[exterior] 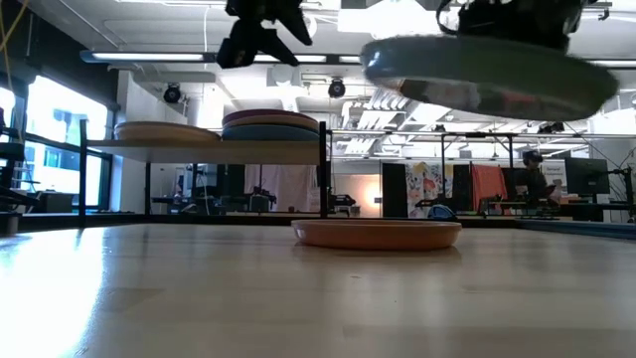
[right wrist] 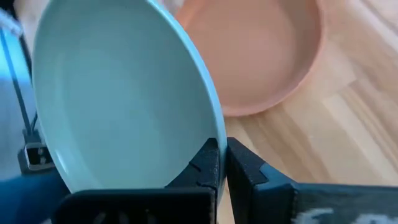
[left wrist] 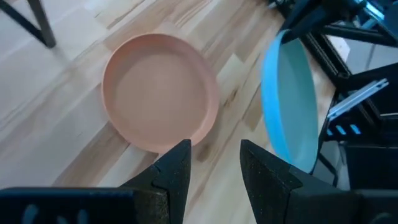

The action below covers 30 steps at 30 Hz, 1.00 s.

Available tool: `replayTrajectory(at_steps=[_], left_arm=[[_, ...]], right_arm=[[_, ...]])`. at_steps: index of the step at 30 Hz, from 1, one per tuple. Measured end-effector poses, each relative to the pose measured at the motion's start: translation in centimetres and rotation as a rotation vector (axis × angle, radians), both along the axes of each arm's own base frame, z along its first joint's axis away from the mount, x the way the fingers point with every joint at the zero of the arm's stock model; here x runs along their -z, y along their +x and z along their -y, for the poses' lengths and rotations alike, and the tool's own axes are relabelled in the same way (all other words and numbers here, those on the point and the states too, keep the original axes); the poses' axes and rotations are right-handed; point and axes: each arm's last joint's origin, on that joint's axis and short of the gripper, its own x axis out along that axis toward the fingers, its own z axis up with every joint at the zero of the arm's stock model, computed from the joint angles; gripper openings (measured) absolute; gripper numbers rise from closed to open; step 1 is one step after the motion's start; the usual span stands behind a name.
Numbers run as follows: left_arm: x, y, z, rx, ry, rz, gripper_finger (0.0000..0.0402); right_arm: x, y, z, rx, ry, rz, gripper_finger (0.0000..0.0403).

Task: Place and stack plates onto a shelf
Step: Stack the gray plate on top of the white plate on the shelf

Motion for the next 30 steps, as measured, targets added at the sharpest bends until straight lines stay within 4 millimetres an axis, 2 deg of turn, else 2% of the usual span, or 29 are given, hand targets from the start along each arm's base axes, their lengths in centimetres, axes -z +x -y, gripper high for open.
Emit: replayTrajectory(at_steps=[7,15,30], left_arm=[[1.5,1.5,0.2,0.011,-0.004,-0.014,0.0126],[2.0,2.4,1.0,0.007,-0.032,0.012,0.0126],[4.3,4.0,1.4,0.004,-0.038,-0.031,0.0126]], right_arm=[[-0.1,0.2,2.0,0.119,0.012,0.001,0.0000],[0.0,0.3,3.8,0.231,0.015,-0.004,0.0000],[0.8,1.7,4.3,0.256,0.044,0.001,0.0000]])
